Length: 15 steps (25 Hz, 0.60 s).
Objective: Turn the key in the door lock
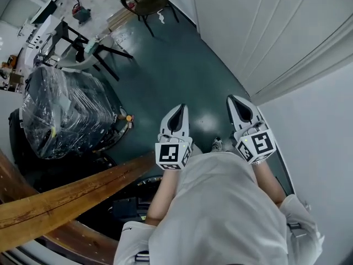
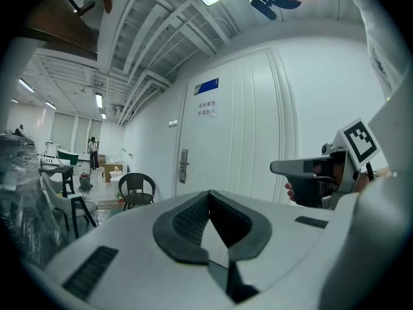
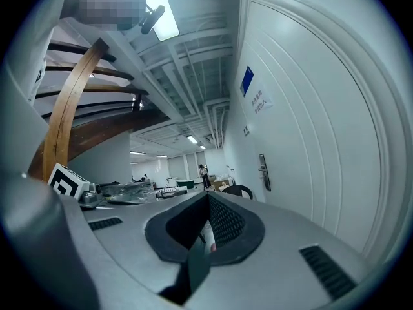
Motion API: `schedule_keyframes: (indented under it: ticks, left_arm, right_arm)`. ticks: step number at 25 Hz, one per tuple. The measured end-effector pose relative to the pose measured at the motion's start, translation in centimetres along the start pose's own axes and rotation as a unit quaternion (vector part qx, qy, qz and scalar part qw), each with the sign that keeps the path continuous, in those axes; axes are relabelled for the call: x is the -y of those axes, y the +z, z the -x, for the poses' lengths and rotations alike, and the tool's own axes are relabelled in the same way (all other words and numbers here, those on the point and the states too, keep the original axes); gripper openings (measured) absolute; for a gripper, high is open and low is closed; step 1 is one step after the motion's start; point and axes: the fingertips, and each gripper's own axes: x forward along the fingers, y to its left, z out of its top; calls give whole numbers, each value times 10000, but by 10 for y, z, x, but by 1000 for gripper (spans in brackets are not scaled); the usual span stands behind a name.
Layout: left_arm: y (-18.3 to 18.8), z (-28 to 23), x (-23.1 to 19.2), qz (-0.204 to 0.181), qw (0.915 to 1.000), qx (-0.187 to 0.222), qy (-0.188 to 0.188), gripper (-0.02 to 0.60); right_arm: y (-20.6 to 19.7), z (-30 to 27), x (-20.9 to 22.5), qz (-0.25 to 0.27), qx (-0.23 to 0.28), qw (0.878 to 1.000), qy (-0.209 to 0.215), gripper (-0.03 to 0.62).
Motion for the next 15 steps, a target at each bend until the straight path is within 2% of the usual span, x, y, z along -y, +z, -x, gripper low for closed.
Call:
schedule_keyframes:
  ticks: [7,12,15]
  left_arm:
    - [5,-44,-9,-49,9999,-106,-47,9]
    - [6,-82,-43,32,9998,-122,-174,9]
    - [13,-105,-81,51,9996,-75,-264,9]
  right_arm:
    - [2,-31,32,-114,-74,9999,-28,-8]
    - [-11,-78,47,-173,-238,9993,-220,-8]
    - [-13,-121,45,-166,-283,9990,-311,-8]
